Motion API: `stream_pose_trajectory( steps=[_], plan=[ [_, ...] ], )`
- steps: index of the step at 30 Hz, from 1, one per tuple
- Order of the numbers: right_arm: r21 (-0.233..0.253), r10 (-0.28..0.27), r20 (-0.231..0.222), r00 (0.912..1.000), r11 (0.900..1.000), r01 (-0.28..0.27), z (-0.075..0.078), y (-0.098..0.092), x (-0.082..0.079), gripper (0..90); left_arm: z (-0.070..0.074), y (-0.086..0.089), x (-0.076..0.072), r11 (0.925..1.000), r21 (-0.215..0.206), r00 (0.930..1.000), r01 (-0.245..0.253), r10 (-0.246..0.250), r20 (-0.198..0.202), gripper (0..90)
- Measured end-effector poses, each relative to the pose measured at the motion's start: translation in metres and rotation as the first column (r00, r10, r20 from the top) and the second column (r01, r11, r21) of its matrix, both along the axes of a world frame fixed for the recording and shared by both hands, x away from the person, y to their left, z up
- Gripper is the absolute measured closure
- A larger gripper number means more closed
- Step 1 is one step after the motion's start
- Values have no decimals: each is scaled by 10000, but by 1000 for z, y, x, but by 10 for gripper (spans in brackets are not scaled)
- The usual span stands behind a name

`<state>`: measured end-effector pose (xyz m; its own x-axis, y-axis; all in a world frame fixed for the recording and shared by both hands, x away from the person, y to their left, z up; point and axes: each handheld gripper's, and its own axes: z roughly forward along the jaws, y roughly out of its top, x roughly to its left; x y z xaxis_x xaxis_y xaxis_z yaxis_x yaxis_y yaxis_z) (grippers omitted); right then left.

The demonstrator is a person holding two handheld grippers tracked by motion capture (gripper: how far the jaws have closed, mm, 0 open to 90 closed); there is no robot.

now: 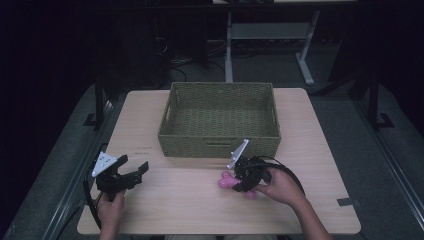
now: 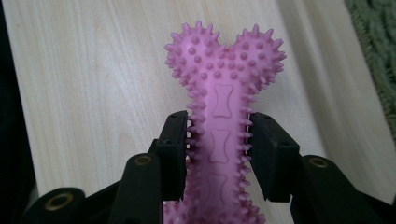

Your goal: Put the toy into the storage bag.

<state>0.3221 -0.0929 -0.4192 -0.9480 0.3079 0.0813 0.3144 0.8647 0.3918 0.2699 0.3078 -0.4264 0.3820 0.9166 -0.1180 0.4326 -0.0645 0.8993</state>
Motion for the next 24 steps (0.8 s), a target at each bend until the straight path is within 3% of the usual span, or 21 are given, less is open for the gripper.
stream_pose_trajectory(
  steps=[24],
  plan=[
    [277, 484, -3, 9988, 9984, -484, 46, -14, 18, 583, 0, 1, 0, 10000, -81, 10000, -22, 21, -28, 130]
  ],
)
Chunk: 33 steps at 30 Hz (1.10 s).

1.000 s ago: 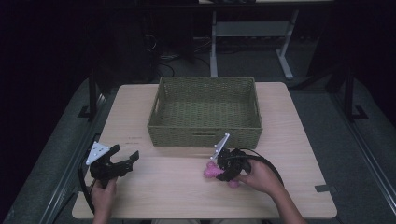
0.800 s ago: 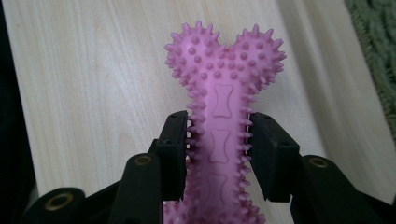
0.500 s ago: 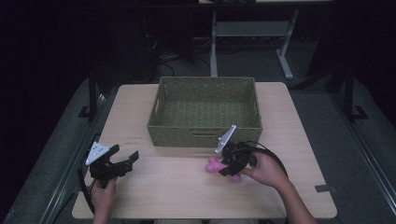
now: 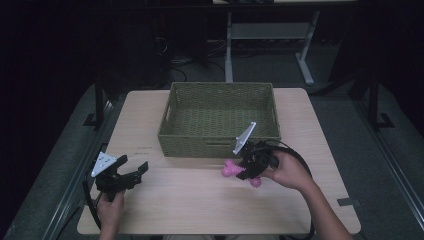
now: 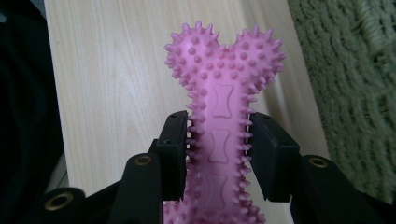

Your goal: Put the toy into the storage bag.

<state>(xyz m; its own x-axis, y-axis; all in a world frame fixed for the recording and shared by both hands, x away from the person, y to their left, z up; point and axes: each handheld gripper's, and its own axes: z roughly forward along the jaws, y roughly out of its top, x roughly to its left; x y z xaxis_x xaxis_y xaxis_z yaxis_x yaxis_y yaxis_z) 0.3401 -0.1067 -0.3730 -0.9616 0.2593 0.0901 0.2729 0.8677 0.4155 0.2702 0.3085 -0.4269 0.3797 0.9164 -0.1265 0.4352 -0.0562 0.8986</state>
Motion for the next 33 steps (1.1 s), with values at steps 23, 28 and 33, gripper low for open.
stream_pose_trajectory(
  steps=[23, 28, 33],
  plan=[
    [-488, 410, 295, 9987, 9980, -396, 50, 3, 27, 583, 0, 2, 0, 10000, -47, 10000, -65, 65, 32, 130],
    [-542, 421, 241, 9988, 9977, -408, 60, 3, 35, 583, 0, 2, 0, 10000, -15, 10000, -59, 59, 47, 130],
    [-541, 445, 273, 9986, 9976, -429, 67, 3, 44, 583, 0, 3, 0, 10000, -17, 10000, -67, 67, 38, 130]
  ],
)
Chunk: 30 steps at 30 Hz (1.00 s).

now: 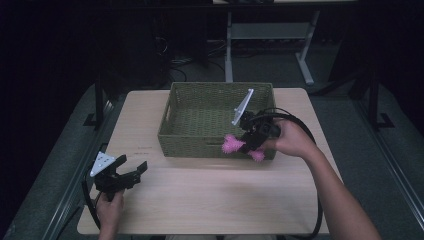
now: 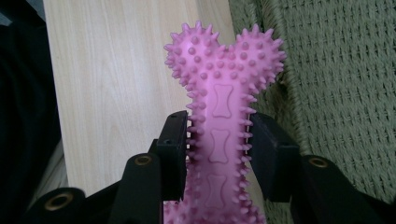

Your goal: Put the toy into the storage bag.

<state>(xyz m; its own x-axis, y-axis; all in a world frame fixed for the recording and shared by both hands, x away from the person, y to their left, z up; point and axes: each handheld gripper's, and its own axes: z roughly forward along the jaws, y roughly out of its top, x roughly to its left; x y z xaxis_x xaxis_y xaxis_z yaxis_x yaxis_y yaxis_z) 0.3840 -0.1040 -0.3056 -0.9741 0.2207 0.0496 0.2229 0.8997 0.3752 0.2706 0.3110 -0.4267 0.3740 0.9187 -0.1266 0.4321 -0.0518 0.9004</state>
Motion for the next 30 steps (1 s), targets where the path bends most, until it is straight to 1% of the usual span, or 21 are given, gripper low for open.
stream_pose_trajectory(
  steps=[6, 10, 13, 18, 20, 23, 26, 29, 30],
  plan=[
    [144, -86, -50, 10000, 9999, 87, 8, -3, 12, 583, 0, -1, 0, 10000, -9, 10000, 4, -4, -13, 130],
    [123, -167, -19, 9999, 9998, 167, 13, -4, 19, 582, 0, -1, 0, 10000, 56, 10000, 1, -1, -34, 130],
    [223, -229, -92, 9997, 9995, 231, 16, -6, 25, 583, 0, -1, 0, 10000, 9, 10000, -9, 9, -27, 130],
    [191, -374, -84, 9993, 9991, 375, 19, -9, 36, 582, -1, 0, 0, 10000, -7, 10000, -25, 25, -54, 130],
    [232, -399, -148, 9991, 9989, 403, 20, -9, 40, 582, -1, 0, -1, 10000, -33, 10000, -40, 40, -61, 130],
    [104, -402, -123, 9991, 9991, 403, 22, -9, 47, 583, -1, 0, -2, 10000, -45, 10000, -20, 20, -37, 130],
    [204, -421, -125, 9990, 9989, 423, 25, -9, 54, 583, -1, 1, 0, 10000, -50, 10000, -24, 24, -76, 130],
    [126, -468, -55, 9989, 9988, 469, 28, -10, 63, 582, -1, 0, 0, 10000, -18, 10000, -16, 16, -63, 130],
    [178, -507, -78, 9987, 9985, 509, 28, -10, 65, 582, -1, 0, 0, 10000, -18, 10000, -6, 6, -65, 130]
  ],
)
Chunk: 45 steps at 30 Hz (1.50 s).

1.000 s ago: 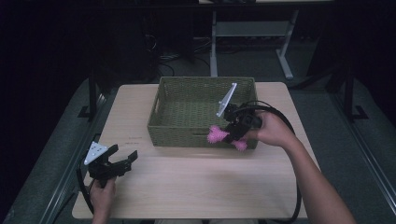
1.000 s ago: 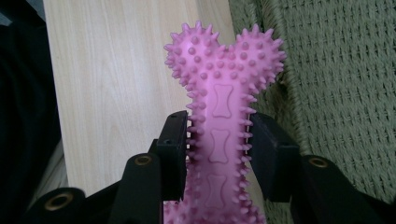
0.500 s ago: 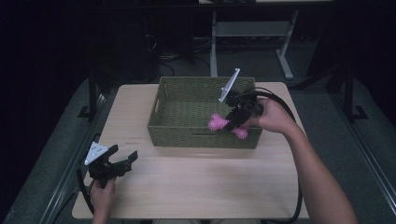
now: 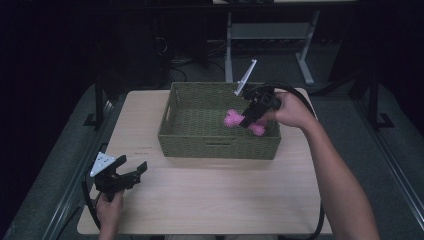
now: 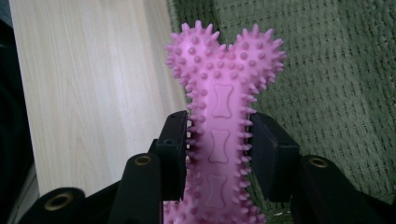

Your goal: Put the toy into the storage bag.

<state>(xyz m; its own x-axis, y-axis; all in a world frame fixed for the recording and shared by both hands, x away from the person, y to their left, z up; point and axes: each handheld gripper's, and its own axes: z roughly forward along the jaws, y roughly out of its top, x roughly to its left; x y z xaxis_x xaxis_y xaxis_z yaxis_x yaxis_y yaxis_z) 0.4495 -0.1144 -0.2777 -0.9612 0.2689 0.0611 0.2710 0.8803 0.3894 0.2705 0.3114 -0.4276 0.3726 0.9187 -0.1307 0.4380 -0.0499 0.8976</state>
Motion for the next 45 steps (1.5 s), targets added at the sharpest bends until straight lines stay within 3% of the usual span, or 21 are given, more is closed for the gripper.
stream_pose_trajectory(
  steps=[21, 36, 45],
  plan=[
    [-368, -490, -703, 9963, 9982, 465, -38, 3, 39, 582, 0, -1, 1, 10000, -53, 10000, 27, -27, 5, 130],
    [-756, -488, -1027, 9935, 9963, 412, -64, 14, 48, 581, 0, 0, 1, 9999, -158, 10000, -4, 4, 6, 130],
    [-740, -580, -1249, 9905, 9961, 490, -80, 13, 49, 581, 0, -1, 1, 9999, -116, 10000, 22, -22, 0, 130]
  ],
)
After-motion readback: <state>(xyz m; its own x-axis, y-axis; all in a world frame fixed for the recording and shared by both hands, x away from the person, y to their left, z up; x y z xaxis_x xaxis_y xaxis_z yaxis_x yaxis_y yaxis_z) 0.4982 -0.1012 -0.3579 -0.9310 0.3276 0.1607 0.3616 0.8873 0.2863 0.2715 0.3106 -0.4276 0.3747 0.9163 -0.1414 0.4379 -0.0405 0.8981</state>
